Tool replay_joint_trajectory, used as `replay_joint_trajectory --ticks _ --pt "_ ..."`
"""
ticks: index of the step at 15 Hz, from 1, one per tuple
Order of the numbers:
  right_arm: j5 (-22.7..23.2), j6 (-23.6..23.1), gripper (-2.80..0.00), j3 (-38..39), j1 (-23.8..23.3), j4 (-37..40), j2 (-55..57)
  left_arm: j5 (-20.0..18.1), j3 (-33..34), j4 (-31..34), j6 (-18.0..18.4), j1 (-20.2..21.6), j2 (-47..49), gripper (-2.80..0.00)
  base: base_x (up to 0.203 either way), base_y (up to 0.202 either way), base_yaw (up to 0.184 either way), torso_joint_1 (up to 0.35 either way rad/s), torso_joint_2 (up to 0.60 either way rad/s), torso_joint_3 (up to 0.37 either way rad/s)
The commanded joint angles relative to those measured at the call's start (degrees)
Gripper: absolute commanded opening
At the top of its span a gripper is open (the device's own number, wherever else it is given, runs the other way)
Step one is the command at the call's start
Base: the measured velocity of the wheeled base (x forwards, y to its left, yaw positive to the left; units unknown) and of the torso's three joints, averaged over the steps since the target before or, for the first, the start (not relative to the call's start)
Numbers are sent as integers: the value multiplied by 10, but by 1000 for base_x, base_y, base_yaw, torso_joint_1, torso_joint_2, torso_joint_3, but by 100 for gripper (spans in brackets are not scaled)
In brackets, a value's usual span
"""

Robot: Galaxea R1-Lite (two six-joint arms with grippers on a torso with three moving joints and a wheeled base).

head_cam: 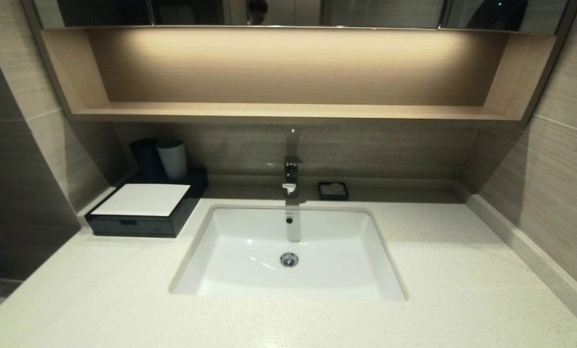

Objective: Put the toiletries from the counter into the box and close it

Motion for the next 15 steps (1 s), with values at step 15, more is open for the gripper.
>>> replay_joint_trajectory --ticks 15 --pt "0 2 -280 1 0 0 0 0 11 0 0 0 1 -280 0 0 0 0 0 0"
